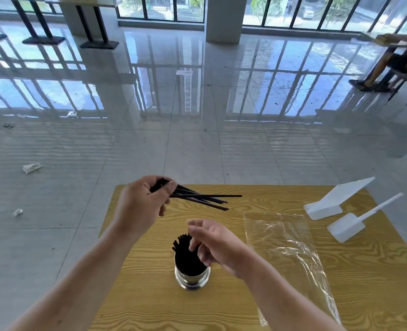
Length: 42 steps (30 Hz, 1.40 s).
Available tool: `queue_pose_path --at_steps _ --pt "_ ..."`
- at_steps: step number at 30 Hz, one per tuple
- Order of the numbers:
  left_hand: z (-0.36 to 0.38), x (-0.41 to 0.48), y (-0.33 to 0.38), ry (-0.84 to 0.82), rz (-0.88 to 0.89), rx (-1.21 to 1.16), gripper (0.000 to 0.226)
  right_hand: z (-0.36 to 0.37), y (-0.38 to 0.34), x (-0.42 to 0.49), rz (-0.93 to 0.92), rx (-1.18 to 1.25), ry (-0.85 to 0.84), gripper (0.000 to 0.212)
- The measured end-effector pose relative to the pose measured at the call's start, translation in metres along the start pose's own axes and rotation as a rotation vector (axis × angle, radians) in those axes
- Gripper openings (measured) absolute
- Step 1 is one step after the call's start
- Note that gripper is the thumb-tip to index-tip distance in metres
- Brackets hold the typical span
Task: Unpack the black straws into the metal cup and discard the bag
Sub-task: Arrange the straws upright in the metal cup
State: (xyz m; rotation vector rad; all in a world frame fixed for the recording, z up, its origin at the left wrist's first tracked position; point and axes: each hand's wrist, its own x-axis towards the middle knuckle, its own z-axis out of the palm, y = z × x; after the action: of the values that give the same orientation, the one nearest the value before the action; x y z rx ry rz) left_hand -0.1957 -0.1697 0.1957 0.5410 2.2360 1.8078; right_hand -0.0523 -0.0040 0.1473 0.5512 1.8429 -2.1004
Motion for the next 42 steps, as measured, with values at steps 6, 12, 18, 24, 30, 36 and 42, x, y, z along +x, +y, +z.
queue_pose_path --at_steps 6,12,18,24,30,36,42 --pt "0.03 -0.035 -0.021 -0.076 -0.451 -0.444 0.023 -0.006 -0.024 0.0 -0.059 0.614 0.03 0.076" --pt "0.036 -0.045 -0.032 -0.188 -0.616 -0.568 0.031 -0.013 -0.033 0.0 -0.12 0.286 0.407 0.042" --pt "0.018 -0.04 -0.063 -0.197 -0.339 0.371 0.038 -0.02 -0.042 -0.007 -0.277 -0.189 0.496 0.03" --pt "0.012 -0.043 -0.094 -0.305 -0.31 0.707 0.04 -0.016 -0.023 -0.008 -0.205 -0.596 0.353 0.047" --pt "0.023 -0.045 -0.104 -0.511 -0.397 0.773 0.093 -0.005 0.008 -0.002 -0.059 -0.851 0.206 0.029" --pt "0.04 -0.043 -0.104 -0.48 -0.32 0.81 0.092 -0.008 0.026 0.003 -0.045 -0.935 0.231 0.042" --pt "0.051 -0.045 -0.103 -0.482 -0.224 0.812 0.018 -0.009 0.041 0.008 -0.054 -0.99 0.263 0.017"
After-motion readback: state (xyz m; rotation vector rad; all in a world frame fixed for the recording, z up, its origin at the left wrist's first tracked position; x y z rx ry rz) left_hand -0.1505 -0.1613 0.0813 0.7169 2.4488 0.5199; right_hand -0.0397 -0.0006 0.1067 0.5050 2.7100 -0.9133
